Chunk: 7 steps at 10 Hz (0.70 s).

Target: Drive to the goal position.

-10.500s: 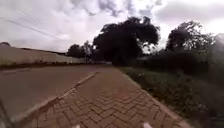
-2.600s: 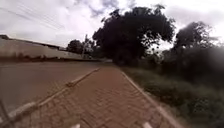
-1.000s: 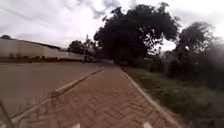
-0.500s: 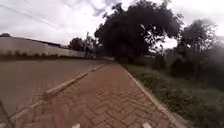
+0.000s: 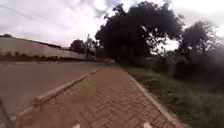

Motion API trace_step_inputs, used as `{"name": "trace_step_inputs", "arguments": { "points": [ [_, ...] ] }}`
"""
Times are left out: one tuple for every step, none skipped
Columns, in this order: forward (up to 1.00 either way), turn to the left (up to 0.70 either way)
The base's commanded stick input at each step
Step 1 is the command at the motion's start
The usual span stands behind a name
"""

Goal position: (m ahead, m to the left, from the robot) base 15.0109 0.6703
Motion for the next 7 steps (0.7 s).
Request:
{"name": "trace_step_inputs", "arguments": {
  "points": [
    [0.5, 0.0],
    [0.5, 0.0],
    [0.5, 0.0],
    [0.5, 0.0],
    [0.5, 0.0],
    [0.5, -0.17],
    [0.5, -0.41]
  ]
}}
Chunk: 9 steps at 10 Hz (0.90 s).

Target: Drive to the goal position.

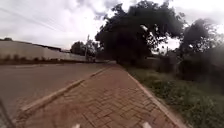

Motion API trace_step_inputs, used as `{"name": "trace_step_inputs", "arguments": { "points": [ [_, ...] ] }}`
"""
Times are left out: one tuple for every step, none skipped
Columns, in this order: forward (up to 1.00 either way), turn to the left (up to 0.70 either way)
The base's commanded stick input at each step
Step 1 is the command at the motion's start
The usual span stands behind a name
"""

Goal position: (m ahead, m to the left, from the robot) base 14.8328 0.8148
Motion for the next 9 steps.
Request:
{"name": "trace_step_inputs", "arguments": {
  "points": [
    [0.5, -0.5],
    [0.5, -0.5],
    [0.5, -0.41],
    [0.5, -0.19],
    [0.5, 0.0],
    [0.5, 0.0],
    [0.5, 0.0],
    [0.5, 0.0],
    [0.5, 0.0]
  ]
}}
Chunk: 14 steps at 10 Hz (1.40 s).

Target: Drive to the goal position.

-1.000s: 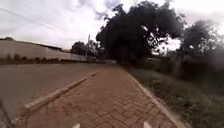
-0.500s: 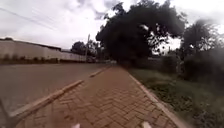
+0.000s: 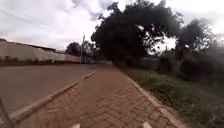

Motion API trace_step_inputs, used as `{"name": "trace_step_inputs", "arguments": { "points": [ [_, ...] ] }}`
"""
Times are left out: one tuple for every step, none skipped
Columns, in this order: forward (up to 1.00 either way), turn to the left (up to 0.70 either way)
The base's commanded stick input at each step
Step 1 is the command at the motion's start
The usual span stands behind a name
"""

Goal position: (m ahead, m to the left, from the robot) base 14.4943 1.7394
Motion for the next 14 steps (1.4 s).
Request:
{"name": "trace_step_inputs", "arguments": {
  "points": [
    [0.5, 0.0],
    [0.5, 0.0],
    [0.5, 0.0],
    [0.5, 0.0],
    [0.5, 0.0],
    [0.5, 0.0],
    [0.5, 0.0],
    [0.5, 0.0],
    [0.5, 0.0],
    [0.5, 0.0],
    [0.5, 0.0],
    [0.5, 0.0],
    [0.5, 0.0],
    [0.5, 0.0]
  ]
}}
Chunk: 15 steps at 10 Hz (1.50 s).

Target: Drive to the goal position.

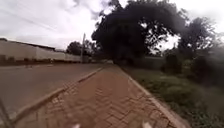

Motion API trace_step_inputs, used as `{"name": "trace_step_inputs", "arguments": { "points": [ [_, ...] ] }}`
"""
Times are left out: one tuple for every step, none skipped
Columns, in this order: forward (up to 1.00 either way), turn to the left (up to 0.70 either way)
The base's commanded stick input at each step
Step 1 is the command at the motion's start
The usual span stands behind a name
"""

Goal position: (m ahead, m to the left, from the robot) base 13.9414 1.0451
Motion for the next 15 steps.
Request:
{"name": "trace_step_inputs", "arguments": {
  "points": [
    [0.5, 0.0],
    [0.5, 0.0],
    [0.5, 0.0],
    [0.5, 0.0],
    [0.5, 0.0],
    [0.5, 0.0],
    [0.5, 0.0],
    [0.5, 0.0],
    [0.5, 0.0],
    [0.5, 0.0],
    [0.5, 0.0],
    [0.5, 0.0],
    [0.5, 0.0],
    [0.5, 0.0],
    [0.5, 0.0]
  ]
}}
